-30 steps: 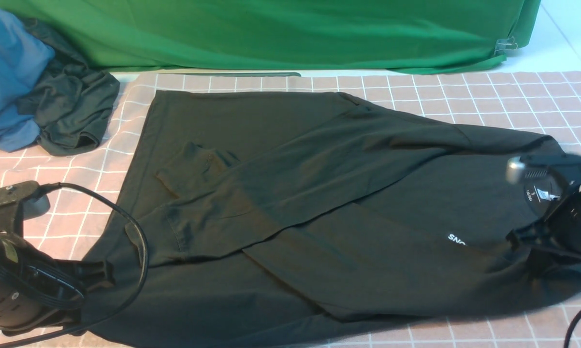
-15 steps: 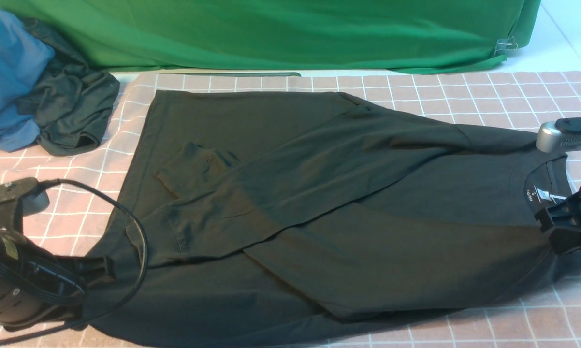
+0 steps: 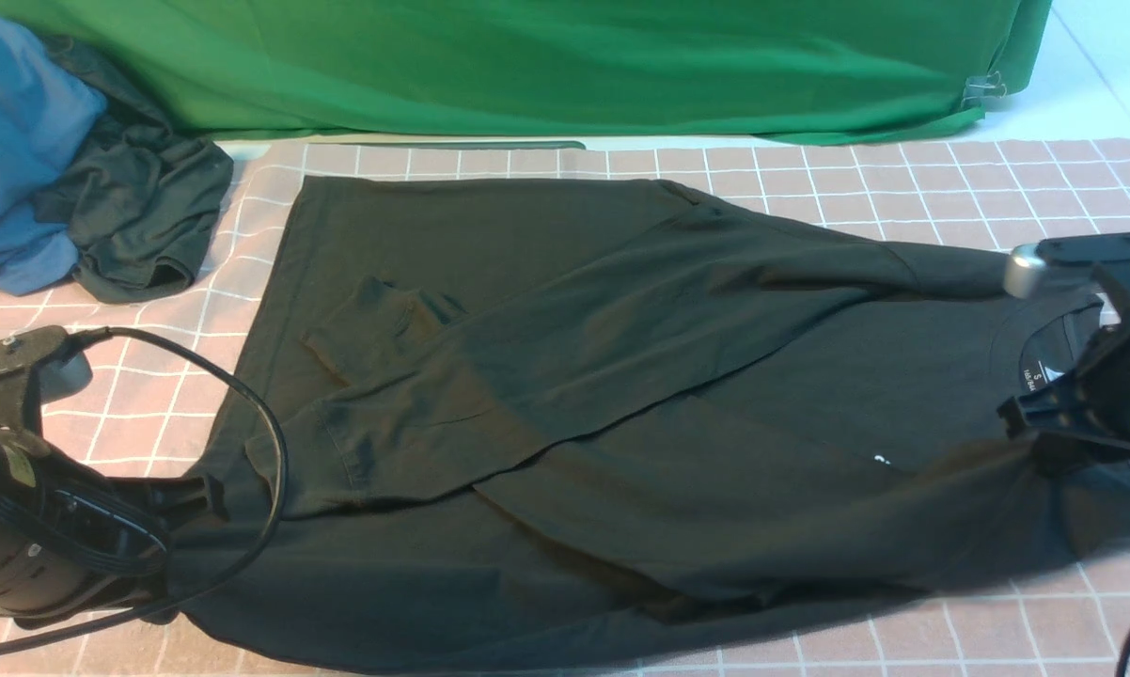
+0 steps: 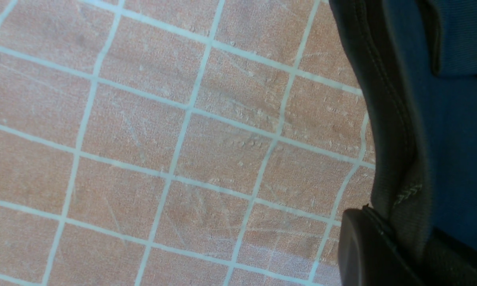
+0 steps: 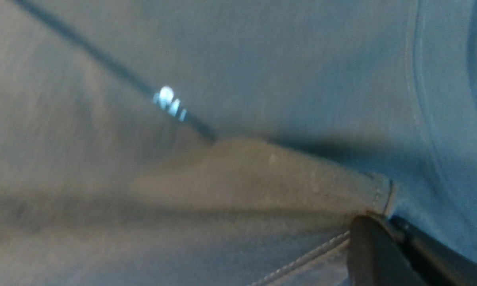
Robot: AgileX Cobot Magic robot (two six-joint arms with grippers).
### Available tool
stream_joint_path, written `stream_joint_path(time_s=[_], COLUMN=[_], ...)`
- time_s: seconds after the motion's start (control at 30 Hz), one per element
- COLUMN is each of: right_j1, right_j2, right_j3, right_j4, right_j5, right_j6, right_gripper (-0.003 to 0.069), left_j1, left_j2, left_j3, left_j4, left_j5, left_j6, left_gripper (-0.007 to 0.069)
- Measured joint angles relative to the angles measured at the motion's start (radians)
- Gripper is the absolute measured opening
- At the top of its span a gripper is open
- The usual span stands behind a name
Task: Fold a long-sleeved shirt over a pink coffee tablecloth.
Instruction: 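Grasp the near edge of the shirt at its hem and shoulder corners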
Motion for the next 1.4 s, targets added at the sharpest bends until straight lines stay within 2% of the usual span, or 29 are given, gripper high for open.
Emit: stream_joint_path(time_s=[0.13, 0.17, 0.2, 0.23, 0.3, 0.37, 0.4, 0.5, 0.63, 0.77, 0.93, 1.03, 1.4], right_j1=[0.000, 0.000, 0.000, 0.000, 0.000, 0.006, 0.011, 0.062, 0.163, 0.367, 0.530, 0.570, 0.580], right_j2=[0.028, 0.029, 0.029, 0.025, 0.014, -0.019, -0.031, -0.114, -0.184, -0.195, -0.144, -0.095, -0.013], right_j3=[-0.022, -0.033, -0.048, -0.067, -0.081, -0.082, -0.078, -0.020, 0.073, 0.169, 0.180, 0.180, 0.180], right_j4=[-0.003, -0.004, -0.004, -0.004, -0.003, -0.003, -0.004, -0.007, 0.009, 0.081, 0.144, 0.152, 0.186], right_j5=[-0.055, -0.040, -0.014, 0.049, 0.136, 0.247, 0.278, 0.308, 0.257, 0.108, -0.050, -0.117, -0.308], right_j6=[0.007, 0.024, 0.033, 0.041, 0.046, 0.040, 0.034, 0.029, 0.028, 0.030, 0.065, 0.108, 0.133], right_gripper=[0.0162, 0.0231, 0.0283, 0.0377, 0.0478, 0.0562, 0.0577, 0.0575, 0.0560, 0.0542, 0.0482, 0.0478, 0.0478], left_j1=[0.000, 0.000, 0.000, 0.000, 0.000, 0.000, 0.000, 0.000, 0.000, 0.000, 0.000, 0.000, 0.000], left_j2=[0.000, 0.000, 0.000, 0.000, 0.000, 0.000, 0.000, 0.000, 0.000, 0.000, 0.000, 0.000, 0.000], left_j3=[0.000, 0.000, 0.000, 0.000, 0.000, 0.000, 0.000, 0.000, 0.000, 0.000, 0.000, 0.000, 0.000], left_j4=[0.001, 0.001, 0.001, 0.001, 0.001, 0.001, 0.001, 0.001, -0.003, -0.006, -0.007, -0.007, -0.007], left_j5=[0.002, 0.002, 0.002, 0.002, 0.002, 0.002, 0.002, 0.002, 0.002, 0.002, -0.001, -0.001, -0.001], left_j6=[0.000, 0.000, 0.000, 0.000, 0.000, 0.000, 0.000, 0.000, 0.000, 0.000, 0.000, 0.000, -0.001], left_gripper=[0.0044, 0.0044, 0.0044, 0.0044, 0.0044, 0.0044, 0.0044, 0.0044, 0.0044, 0.0044, 0.0044, 0.0044, 0.0044])
